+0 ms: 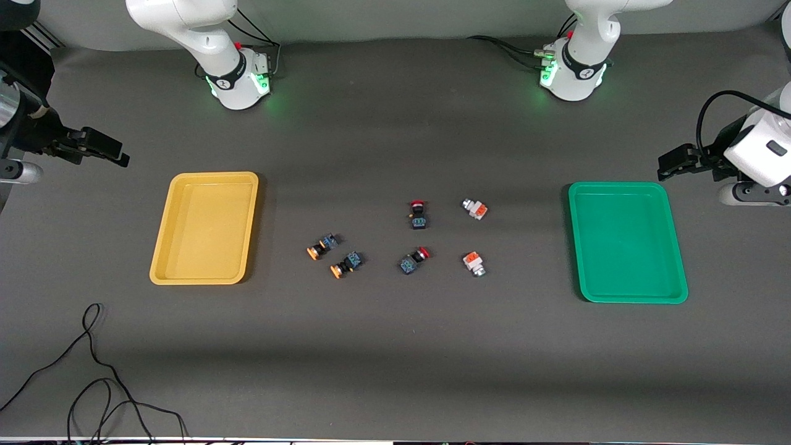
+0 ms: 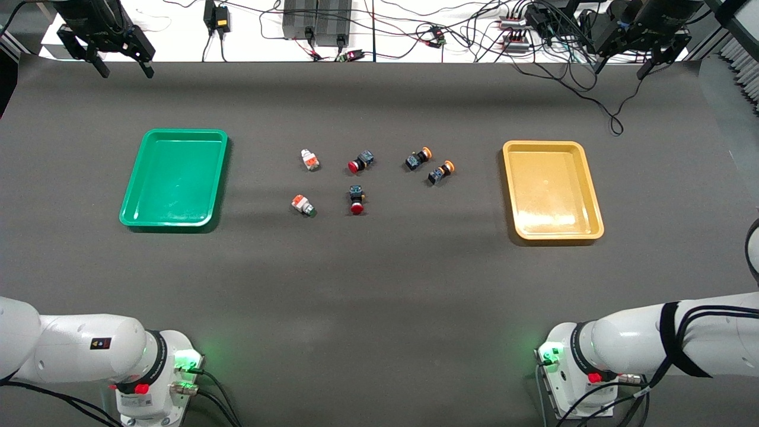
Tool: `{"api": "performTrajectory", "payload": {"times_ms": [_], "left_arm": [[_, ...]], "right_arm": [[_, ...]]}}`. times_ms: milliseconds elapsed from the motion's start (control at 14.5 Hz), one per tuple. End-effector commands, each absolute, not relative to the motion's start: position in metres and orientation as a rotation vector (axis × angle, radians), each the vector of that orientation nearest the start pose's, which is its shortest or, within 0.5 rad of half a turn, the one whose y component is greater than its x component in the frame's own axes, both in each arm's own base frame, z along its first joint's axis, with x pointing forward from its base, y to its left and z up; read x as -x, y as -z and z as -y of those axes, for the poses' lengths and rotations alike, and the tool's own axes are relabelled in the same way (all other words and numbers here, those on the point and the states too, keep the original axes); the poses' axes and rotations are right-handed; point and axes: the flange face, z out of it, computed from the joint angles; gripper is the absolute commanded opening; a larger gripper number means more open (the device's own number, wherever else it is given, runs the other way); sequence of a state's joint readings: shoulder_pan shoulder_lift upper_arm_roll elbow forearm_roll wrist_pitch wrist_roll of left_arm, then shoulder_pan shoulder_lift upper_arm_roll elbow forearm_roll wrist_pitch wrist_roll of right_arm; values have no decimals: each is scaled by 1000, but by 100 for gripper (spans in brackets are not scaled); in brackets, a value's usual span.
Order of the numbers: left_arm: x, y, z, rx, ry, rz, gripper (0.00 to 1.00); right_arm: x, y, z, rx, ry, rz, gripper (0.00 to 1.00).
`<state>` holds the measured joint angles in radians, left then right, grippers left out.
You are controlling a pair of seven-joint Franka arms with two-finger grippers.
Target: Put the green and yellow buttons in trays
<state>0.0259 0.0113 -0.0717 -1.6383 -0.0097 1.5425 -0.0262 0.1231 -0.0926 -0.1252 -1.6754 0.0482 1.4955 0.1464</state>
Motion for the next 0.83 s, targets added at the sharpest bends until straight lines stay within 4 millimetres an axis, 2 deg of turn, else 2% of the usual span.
{"api": "performTrajectory", "payload": {"times_ms": [0, 276, 552, 759], "left_arm": [[-550, -592, 28, 3126, -148, -53, 99], [-550, -592, 27, 3127, -151, -51, 99], [-550, -589, 29, 3127, -153, -55, 99], [-549, -582, 33, 3126, -165, -58, 100]], "right_arm": [[-512, -625, 1, 3089, -159, -254, 100], [-511, -627, 4, 3087, -157, -258, 100], [-514, -617, 3, 3087, -187, -256, 100], [-519, -608, -7, 3018, -215, -253, 100]]}}
